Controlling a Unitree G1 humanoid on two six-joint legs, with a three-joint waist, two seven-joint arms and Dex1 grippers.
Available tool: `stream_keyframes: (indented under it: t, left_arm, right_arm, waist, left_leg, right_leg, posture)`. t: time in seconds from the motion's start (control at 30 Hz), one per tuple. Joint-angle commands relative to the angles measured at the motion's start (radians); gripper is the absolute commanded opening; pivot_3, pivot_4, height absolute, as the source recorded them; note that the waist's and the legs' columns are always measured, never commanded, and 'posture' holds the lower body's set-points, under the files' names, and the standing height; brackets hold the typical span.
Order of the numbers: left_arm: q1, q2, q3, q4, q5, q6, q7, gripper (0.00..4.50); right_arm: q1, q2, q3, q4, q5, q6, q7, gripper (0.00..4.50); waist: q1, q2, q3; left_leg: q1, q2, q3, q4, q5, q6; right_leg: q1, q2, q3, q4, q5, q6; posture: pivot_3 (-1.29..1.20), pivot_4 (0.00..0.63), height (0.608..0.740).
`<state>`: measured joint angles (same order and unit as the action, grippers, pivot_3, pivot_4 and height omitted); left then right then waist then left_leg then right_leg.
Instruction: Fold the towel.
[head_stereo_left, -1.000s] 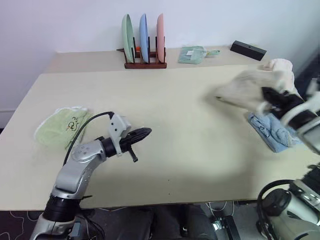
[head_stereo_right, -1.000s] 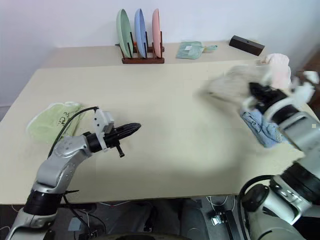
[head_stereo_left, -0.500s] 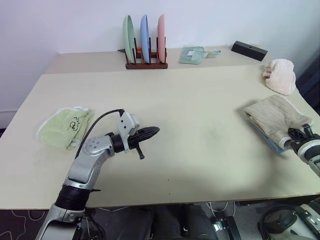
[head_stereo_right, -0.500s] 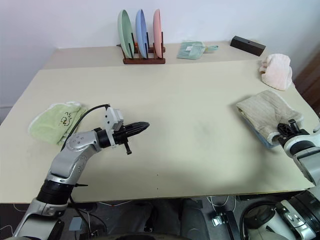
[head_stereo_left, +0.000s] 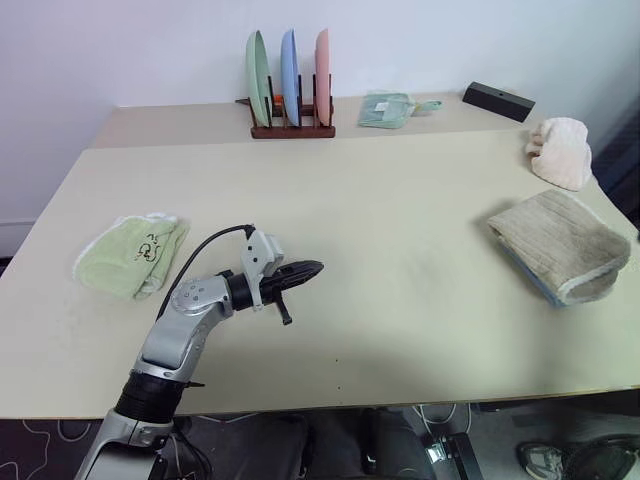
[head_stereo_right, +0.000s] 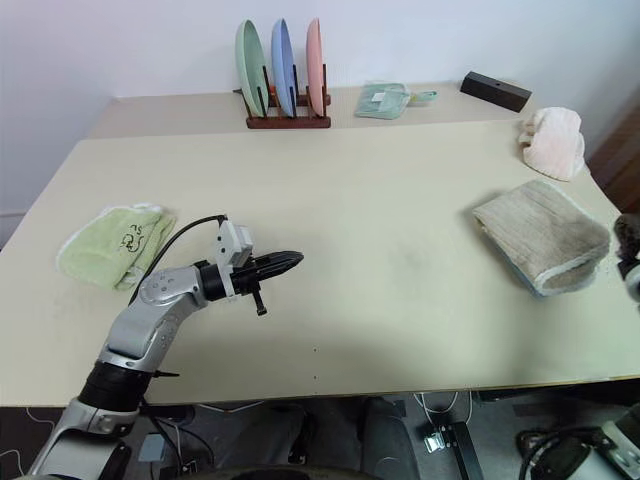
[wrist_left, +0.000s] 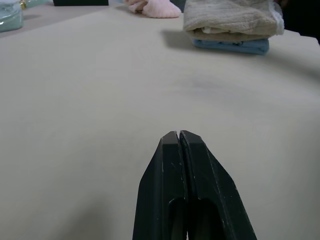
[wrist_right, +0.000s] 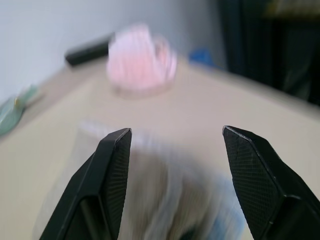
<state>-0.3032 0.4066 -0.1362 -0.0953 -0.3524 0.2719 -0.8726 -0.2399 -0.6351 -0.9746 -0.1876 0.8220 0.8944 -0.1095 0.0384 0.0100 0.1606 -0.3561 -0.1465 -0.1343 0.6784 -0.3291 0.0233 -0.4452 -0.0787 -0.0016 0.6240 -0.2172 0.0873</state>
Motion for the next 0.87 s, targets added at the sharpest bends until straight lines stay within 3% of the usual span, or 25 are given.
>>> stream_keyframes:
  t: [0.03,0.23,0.4,0.67,0.87]
  left_arm:
    - [-0.018,-0.006,0.035,0.008,0.014,-0.031,0.036,0.0]
    - [0.01,-0.002,0.107,0.034,0.06,-0.051,0.166,0.0]
    - [0.084,0.029,0.137,-0.024,0.077,-0.057,0.193,0.0]
    - [0.205,0.071,0.159,-0.139,0.082,-0.047,0.211,0.0]
    - [0.257,0.072,0.188,-0.186,0.084,-0.038,0.256,0.0]
  right_arm:
    - [0.003,-0.093,0.102,-0.078,-0.093,-0.127,0.104,3.05]
    - [0.118,-0.254,0.533,-0.25,-0.225,-0.284,0.512,3.05]
    - [0.085,-0.246,0.785,-0.192,-0.333,-0.418,0.706,3.05]
    - [-0.059,-0.125,0.945,0.005,-0.428,-0.538,0.829,3.05]
    - [-0.098,-0.079,0.955,0.12,-0.458,-0.59,0.893,3.05]
  waist:
    - [0.0,0.0,0.0]
    - [-0.004,0.0,0.0]
    - [0.005,-0.001,0.001]
    - [0.002,-0.003,0.002]
    - [0.004,-0.003,0.002]
  left_leg:
    - [0.0,0.0,0.0,0.0,0.0,0.0]
    - [0.001,0.001,0.001,0.0,0.0,-0.001]
    - [-0.001,0.001,0.0,0.001,0.0,0.0]
    - [-0.001,0.0,-0.001,0.002,-0.001,0.001]
    - [-0.001,0.0,-0.001,0.001,-0.001,0.001]
  right_leg:
    - [0.0,0.0,0.0,0.0,0.0,0.0]
    - [0.0,0.001,0.0,0.0,0.0,0.0]
    - [0.001,0.001,0.0,-0.005,0.002,0.003]
    - [0.002,0.001,-0.001,-0.007,0.003,0.004]
    - [0.002,0.001,-0.001,-0.008,0.003,0.004]
  posture:
    - [0.0,0.15,0.74]
    - [0.0,0.15,0.74]
    - [0.0,0.15,0.74]
    - [0.0,0.15,0.74]
    - [0.0,0.15,0.74]
